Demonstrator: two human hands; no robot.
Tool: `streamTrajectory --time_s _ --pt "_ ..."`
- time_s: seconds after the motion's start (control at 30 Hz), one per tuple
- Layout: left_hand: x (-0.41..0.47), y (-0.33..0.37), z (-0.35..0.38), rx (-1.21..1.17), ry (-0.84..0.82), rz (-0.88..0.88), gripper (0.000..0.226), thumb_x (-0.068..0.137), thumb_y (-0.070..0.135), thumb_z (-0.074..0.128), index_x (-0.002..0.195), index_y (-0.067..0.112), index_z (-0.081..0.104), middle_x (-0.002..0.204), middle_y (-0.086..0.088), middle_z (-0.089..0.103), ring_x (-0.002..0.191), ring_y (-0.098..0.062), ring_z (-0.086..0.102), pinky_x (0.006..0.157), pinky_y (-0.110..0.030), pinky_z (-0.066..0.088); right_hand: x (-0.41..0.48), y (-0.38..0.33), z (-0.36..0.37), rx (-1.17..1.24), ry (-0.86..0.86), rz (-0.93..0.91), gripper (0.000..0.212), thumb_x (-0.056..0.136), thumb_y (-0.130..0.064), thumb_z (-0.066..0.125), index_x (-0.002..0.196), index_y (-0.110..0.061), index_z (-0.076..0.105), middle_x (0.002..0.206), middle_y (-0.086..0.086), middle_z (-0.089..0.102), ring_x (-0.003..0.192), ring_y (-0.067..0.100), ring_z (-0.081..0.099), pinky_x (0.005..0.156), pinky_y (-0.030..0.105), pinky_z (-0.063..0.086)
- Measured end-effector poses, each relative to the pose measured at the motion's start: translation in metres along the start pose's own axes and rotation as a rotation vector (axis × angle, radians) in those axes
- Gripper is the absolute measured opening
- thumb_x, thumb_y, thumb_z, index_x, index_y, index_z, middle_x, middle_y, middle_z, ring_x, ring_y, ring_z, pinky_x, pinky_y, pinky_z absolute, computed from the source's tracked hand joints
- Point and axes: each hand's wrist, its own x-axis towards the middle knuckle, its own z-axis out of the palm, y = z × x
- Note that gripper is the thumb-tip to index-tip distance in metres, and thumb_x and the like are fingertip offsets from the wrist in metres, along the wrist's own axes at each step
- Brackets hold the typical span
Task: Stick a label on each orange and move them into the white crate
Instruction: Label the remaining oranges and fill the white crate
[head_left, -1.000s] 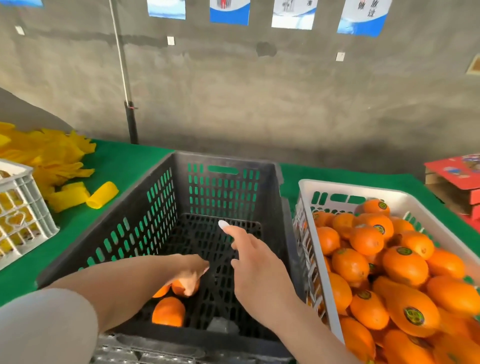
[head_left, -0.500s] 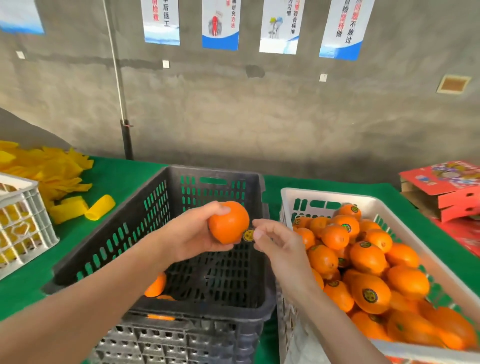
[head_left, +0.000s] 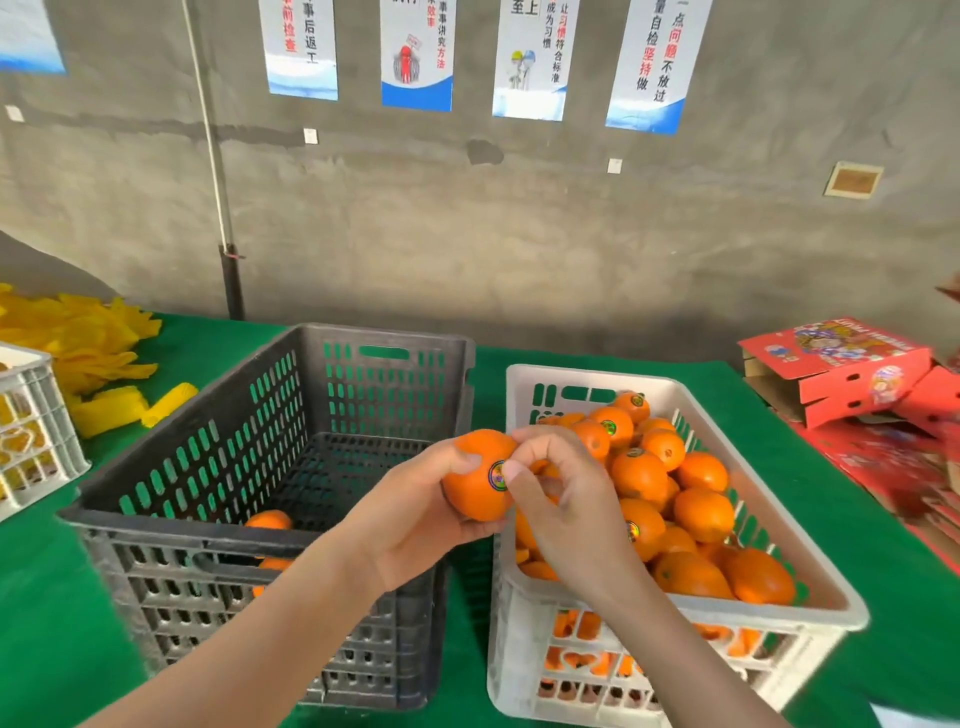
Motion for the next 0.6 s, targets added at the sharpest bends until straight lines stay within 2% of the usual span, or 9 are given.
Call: streamTrajectory --time_s 0.1,0.2,0.27,0.3,0.37,0.4,0.47,0.53,0.6 --pt "-0.002 -0.012 0.015 -0.034 -0.004 0.052 0.041 0.069 0.018 0.065 0.111 0.015 0.069 0.114 -0.012 0.068 0.100 -0.024 0.067 0.088 -0.041 0.053 -0.011 0.004 -0.009 -0.028 0.057 -0.056 0.009 0.084 -0.009 0.068 0.081 -0.009 0.059 0.100 -0.010 0.056 0.102 0.006 0.053 0.081 0.039 0.050" --pt "-0.001 -0.025 0.023 -0.054 0.029 0.105 0.054 0.057 0.016 0.071 0.110 0.013 0.065 0.109 -0.013 0.069 0.098 -0.029 0.068 0.080 -0.040 0.058 -0.025 0.011 -0.017 0.033 0.087 -0.033 0.014 0.080 -0.020 0.069 0.089 -0.021 0.058 0.102 -0.016 0.055 0.100 0.004 0.055 0.073 0.029 0.054" --pt "-0.001 -0.033 0.030 -0.038 -0.018 0.119 0.045 0.056 0.017 0.069 0.101 0.017 0.072 0.105 -0.012 0.070 0.094 -0.028 0.068 0.076 -0.037 0.057 -0.034 0.019 -0.026 0.157 0.054 0.087 0.043 0.078 -0.029 0.074 0.112 -0.036 0.048 0.109 -0.018 0.054 0.099 0.003 0.058 0.070 0.022 0.054" --pt "-0.001 -0.037 0.034 -0.018 -0.061 0.118 0.038 0.059 0.016 0.067 0.096 0.020 0.075 0.102 -0.010 0.072 0.092 -0.025 0.069 0.074 -0.035 0.057 -0.037 0.025 -0.031 0.226 0.022 0.168 0.059 0.077 -0.030 0.076 0.122 -0.042 0.040 0.112 -0.017 0.055 0.098 0.001 0.058 0.071 0.021 0.054" --pt "0.001 -0.046 0.045 -0.002 -0.123 0.108 0.033 0.070 0.014 0.062 0.100 0.018 0.075 0.105 -0.011 0.072 0.094 -0.023 0.070 0.074 -0.031 0.056 -0.044 0.039 -0.039 0.263 -0.080 0.244 0.067 0.079 -0.029 0.074 0.130 -0.047 0.034 0.123 -0.015 0.053 0.105 -0.005 0.055 0.080 0.022 0.053" --pt "0.006 -0.055 0.050 -0.010 -0.105 0.101 0.033 0.075 0.014 0.062 0.107 0.014 0.072 0.107 -0.013 0.071 0.096 -0.025 0.069 0.075 -0.032 0.056 -0.047 0.045 -0.041 0.211 -0.151 0.233 0.066 0.081 -0.029 0.072 0.132 -0.047 0.033 0.130 -0.016 0.050 0.113 -0.007 0.050 0.087 0.023 0.051" --pt "0.021 -0.073 0.058 -0.020 0.062 0.083 0.043 0.078 0.020 0.068 0.119 0.010 0.062 0.107 -0.013 0.071 0.097 -0.027 0.069 0.074 -0.035 0.057 -0.053 0.057 -0.044 0.103 -0.210 0.215 0.072 0.078 -0.029 0.074 0.134 -0.046 0.032 0.132 -0.025 0.042 0.119 -0.010 0.042 0.094 0.018 0.046" --pt "0.037 -0.088 0.066 0.184 0.206 0.126 0.043 0.085 0.033 0.059 0.125 0.017 0.054 0.113 -0.010 0.069 0.105 -0.025 0.066 0.086 -0.041 0.055 -0.048 0.073 -0.051 0.021 -0.122 0.214 0.075 0.072 -0.026 0.080 0.129 -0.044 0.035 0.122 -0.030 0.040 0.112 -0.016 0.041 0.086 0.007 0.043" --pt "0.050 -0.097 0.070 0.555 0.241 0.222 0.040 0.097 0.033 0.044 0.135 0.021 0.044 0.122 -0.005 0.063 0.113 -0.022 0.061 0.099 -0.043 0.048 -0.030 0.093 -0.061 -0.106 -0.029 0.207 0.075 0.070 -0.030 0.081 0.129 -0.041 0.037 0.119 -0.027 0.039 0.107 -0.013 0.039 0.088 0.006 0.036"
